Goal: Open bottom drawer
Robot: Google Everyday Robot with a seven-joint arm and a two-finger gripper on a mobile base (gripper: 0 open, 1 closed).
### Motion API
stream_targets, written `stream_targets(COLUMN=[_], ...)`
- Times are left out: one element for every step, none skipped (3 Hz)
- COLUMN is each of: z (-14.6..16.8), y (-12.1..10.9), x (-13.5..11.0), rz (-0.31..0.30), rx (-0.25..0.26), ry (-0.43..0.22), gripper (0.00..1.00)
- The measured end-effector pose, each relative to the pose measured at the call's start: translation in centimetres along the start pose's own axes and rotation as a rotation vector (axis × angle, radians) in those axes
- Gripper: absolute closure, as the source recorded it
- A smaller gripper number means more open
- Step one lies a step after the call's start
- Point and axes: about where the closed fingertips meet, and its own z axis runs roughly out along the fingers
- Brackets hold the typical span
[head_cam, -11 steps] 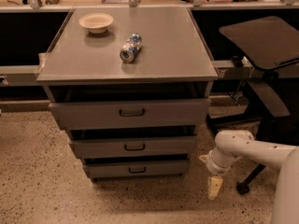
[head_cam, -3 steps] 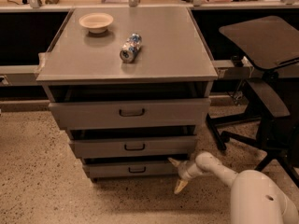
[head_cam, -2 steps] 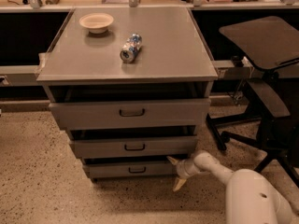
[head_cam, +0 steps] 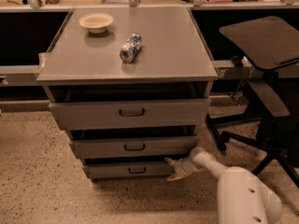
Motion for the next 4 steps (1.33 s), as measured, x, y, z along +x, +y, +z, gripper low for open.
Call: stream_targets(z=[-0.7,-1.4,-2.0,-2.3], y=[-0.2,-0.4,-0.6,-0.7], x=[-0.4,-0.9,-1.3,-1.5], rz=[0.000,0.000,0.000,0.000], rx=[0.000,0.000,0.000,0.000], ry=[0.000,0.000,0.000,0.000], gripper=[0.63,0.44,0.21,0.01])
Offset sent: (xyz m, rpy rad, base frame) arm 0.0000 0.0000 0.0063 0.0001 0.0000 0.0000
